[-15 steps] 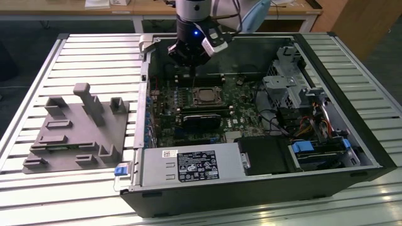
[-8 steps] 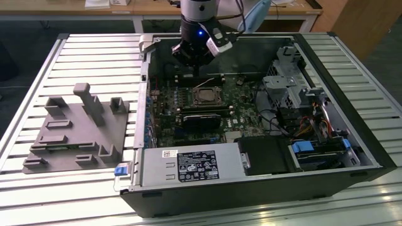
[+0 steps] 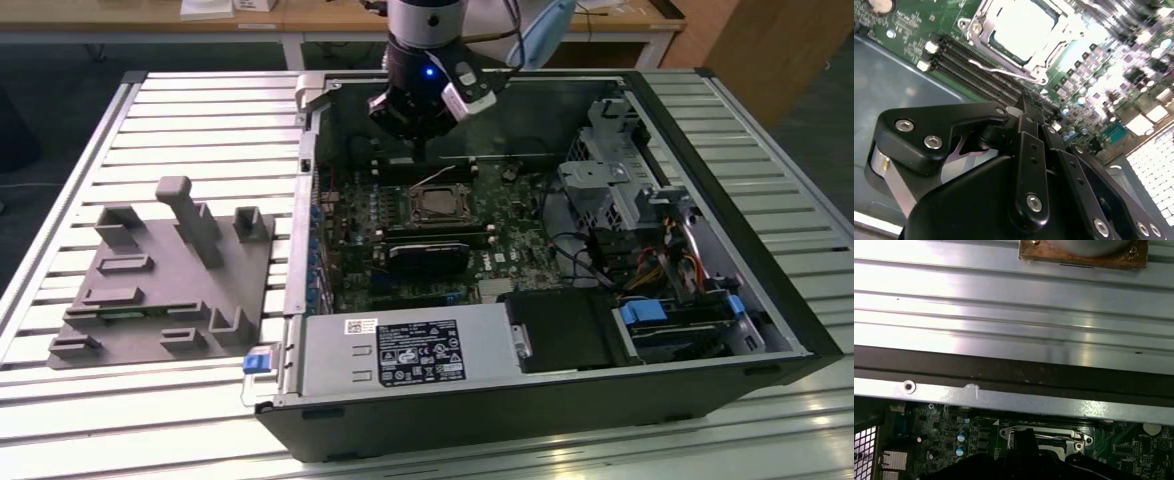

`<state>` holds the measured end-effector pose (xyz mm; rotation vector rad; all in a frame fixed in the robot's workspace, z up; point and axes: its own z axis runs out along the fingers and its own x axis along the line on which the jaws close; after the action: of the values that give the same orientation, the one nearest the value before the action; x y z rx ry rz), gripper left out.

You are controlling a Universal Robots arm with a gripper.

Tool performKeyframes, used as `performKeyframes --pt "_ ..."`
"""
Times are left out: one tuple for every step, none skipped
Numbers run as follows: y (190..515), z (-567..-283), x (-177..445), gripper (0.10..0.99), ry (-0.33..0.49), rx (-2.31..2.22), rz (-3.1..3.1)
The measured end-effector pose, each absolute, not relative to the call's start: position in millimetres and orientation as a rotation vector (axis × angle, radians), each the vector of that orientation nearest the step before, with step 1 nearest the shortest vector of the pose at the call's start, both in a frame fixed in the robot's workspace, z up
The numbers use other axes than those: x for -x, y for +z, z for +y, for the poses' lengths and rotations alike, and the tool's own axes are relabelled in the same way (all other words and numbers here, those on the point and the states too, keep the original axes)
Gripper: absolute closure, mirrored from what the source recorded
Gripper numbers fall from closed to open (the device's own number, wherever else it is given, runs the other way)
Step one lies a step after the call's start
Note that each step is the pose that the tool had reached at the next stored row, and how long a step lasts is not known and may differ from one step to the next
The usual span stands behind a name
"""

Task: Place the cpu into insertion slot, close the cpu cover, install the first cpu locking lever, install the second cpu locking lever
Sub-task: 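Install the first cpu locking lever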

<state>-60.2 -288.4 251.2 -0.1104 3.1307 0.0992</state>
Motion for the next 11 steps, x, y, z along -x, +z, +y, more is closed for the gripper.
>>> performKeyframes --pt "250.7 -288.4 60.2 0.980 0.100 0.110 3.130" --pt "250.3 -288.4 60.2 0.980 0.100 0.110 3.130" --pt "249.8 -288.5 60.0 0.980 0.100 0.110 3.130" --pt "249.1 -288.5 59.7 0.980 0.100 0.111 3.129" --pt "248.3 -288.5 59.2 0.980 0.100 0.111 3.129" --pt "247.4 -288.5 58.2 0.980 0.100 0.110 3.129" --pt "246.5 -288.5 57.2 0.980 0.100 0.110 3.129" --pt "245.6 -288.5 56.1 0.980 0.102 0.110 3.129" --pt "245.3 -288.5 55.0 0.980 0.110 0.110 3.129" --pt "244.9 -288.5 53.9 0.980 0.121 0.110 3.128" --pt "244.1 -288.4 53.0 0.980 0.126 0.110 3.128"
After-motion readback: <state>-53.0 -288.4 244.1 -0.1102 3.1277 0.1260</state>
